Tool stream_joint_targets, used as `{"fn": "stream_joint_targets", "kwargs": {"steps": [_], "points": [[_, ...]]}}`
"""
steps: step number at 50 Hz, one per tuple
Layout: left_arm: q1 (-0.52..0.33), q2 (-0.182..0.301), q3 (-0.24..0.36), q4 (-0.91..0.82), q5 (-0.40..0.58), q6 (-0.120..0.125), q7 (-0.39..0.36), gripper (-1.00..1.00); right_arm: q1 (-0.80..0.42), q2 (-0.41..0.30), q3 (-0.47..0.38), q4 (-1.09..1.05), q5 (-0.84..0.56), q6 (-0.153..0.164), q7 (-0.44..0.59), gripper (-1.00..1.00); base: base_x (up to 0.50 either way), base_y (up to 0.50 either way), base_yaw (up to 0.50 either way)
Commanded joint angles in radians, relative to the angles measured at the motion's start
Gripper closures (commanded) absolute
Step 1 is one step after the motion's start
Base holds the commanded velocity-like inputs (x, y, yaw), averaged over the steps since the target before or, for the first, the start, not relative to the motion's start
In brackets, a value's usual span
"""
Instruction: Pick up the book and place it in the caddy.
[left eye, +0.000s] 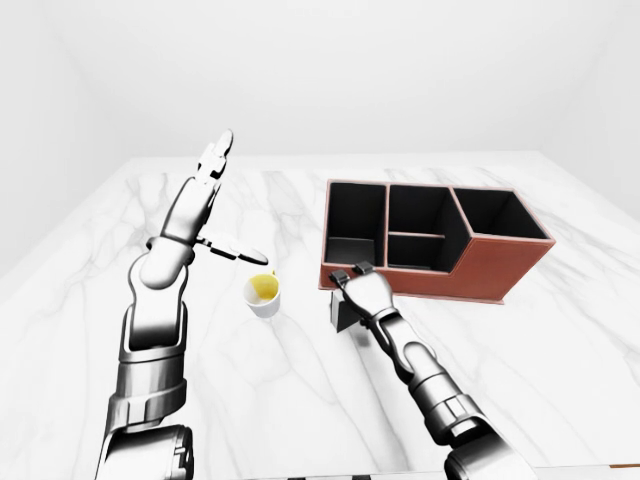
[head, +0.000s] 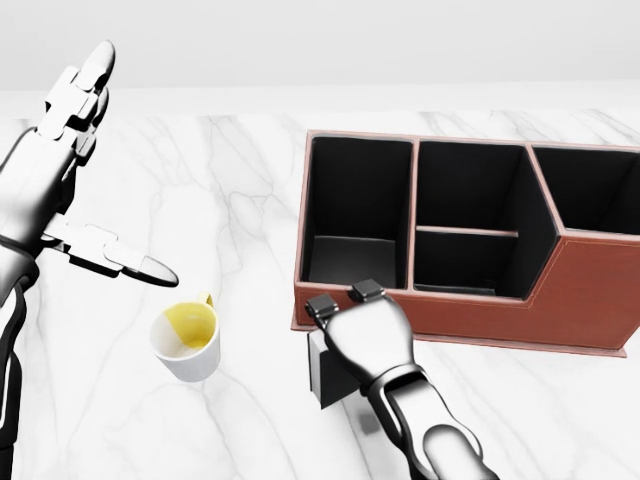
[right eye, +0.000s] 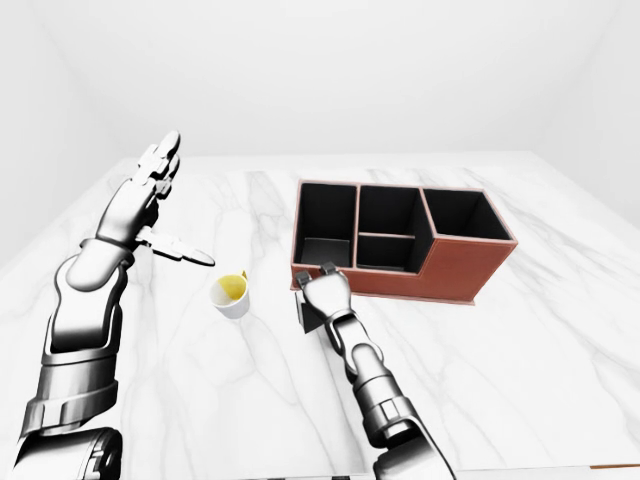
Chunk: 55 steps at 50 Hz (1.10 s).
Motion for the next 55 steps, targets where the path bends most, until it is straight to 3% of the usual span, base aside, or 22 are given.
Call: {"fn": "stream_joint_targets", "kwargs": {"steps": [1,5,7,9,10,33,41,44,55], "points": [[0.006,-0.002,0.0,-0.006,0.003,0.0,-0.007,-1.0,-0.029,0.003,0.005,0.098,0.007,0.0,-0.046,-0.41,0.0,0.0,0.0],[0.007,-0.001,0.0,-0.004,0.006,0.0,-0.007,-1.0,-0.035,0.002,0.006,0.127,0.008,0.0,-0.064,-0.35,0.0,0.0,0.0],[0.006,-0.002,0.001,-0.002,0.006,0.0,-0.006,-1.0,-0.035,0.001,0.007,0.137,0.009,0.0,-0.068,0.0,0.0,0.0,0.0],[0.005,-0.001,0.001,-0.001,0.006,0.0,-0.006,-1.0,-0.034,0.001,0.007,0.139,0.011,0.0,-0.07,0.94,0.0,0.0,0.0],[0.005,-0.001,0.0,0.0,0.007,0.0,-0.006,-1.0,-0.03,0.0,0.008,0.135,0.011,0.0,-0.068,1.0,0.0,0.0,0.0],[0.008,-0.001,0.0,0.002,0.011,0.0,-0.008,-1.0,-0.015,-0.006,0.002,0.067,0.023,0.0,-0.033,1.0,0.0,0.0,0.0],[0.008,-0.002,0.001,-0.002,0.009,0.0,-0.008,-1.0,0.038,-0.01,-0.01,-0.1,0.047,0.0,0.065,1.0,0.0,0.0,0.0],[0.009,-0.002,0.001,-0.004,0.008,0.0,-0.009,-1.0,0.089,-0.009,-0.02,-0.264,0.078,0.0,0.168,1.0,0.0,0.0,0.0],[0.009,-0.002,0.001,-0.003,0.008,0.0,-0.009,-1.0,0.206,0.009,-0.03,-0.605,0.16,0.0,0.379,1.0,0.0,0.0,0.0]]}}
